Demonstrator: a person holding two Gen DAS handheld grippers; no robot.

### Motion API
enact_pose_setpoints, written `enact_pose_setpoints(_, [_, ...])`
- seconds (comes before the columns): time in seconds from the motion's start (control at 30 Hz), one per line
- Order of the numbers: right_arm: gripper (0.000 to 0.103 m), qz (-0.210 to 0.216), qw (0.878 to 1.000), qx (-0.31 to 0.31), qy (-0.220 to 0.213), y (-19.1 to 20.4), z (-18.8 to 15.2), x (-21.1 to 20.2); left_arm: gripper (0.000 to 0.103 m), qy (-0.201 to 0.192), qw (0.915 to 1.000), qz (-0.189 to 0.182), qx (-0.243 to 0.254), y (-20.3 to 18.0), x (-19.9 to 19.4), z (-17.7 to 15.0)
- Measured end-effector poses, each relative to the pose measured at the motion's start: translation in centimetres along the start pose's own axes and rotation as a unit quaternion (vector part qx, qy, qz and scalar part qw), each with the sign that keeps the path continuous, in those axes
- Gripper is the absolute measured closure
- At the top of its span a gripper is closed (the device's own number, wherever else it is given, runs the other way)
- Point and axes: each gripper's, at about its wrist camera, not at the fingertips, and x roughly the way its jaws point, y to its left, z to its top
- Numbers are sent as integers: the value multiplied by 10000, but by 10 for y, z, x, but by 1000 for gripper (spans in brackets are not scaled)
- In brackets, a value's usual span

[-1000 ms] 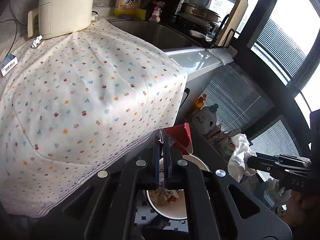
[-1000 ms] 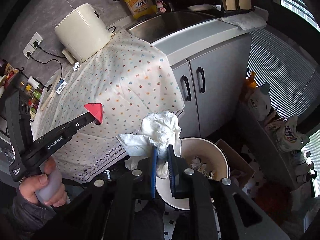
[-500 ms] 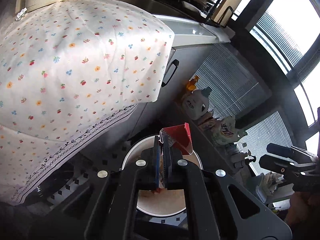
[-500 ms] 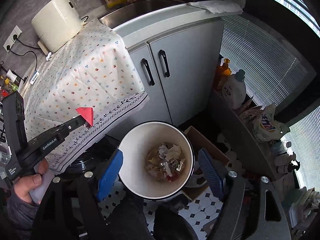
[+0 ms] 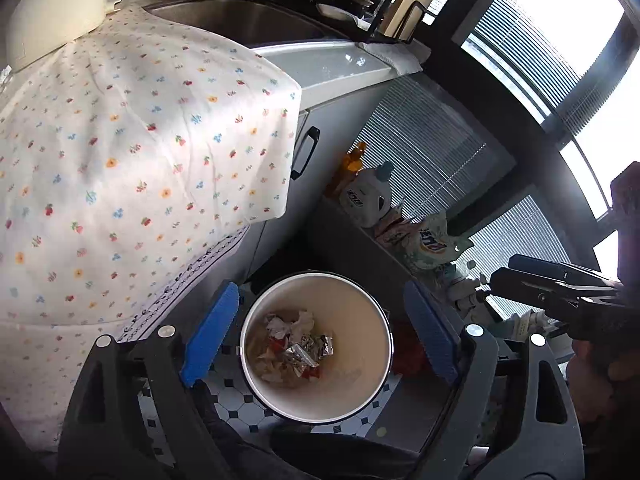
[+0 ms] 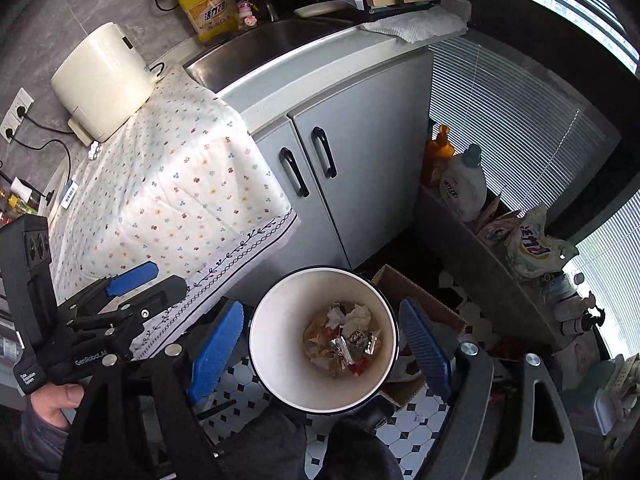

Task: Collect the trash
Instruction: 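Open the right gripper over the bin while the left gripper opens to drop the red paper, then move both tools back to the cloth, then grasp the blue medicine box with the left gripper while the right gripper grasps the pill blister pack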

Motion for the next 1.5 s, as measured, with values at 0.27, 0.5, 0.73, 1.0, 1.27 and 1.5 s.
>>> enact_pose_setpoints(0.27, [24,372,9992,-28,-120,57,25,12,10,-668,9970,386,-48,57,-71,31])
enact_pose_setpoints(0.5, [23,667,9970,-248,-302,117,51,19,10,-1024,9918,714,-283,106,-115,39])
enact_pose_setpoints(0.73, [12,836,9934,-614,-482,173,69,23,6,-1442,9821,1079,-543,155,-151,43])
enact_pose_setpoints(1.0, [8,997,9894,-849,-625,238,85,39,6,-1820,9645,1600,-1046,223,-187,44])
enact_pose_setpoints(1.27, [8,1160,9854,-1003,-737,303,100,61,6,-1904,9504,2017,-1409,295,-205,52])
enact_pose_setpoints(1.5, [8,1254,9832,-1125,-698,348,117,83,6,-1783,9406,2150,-1930,349,-201,69])
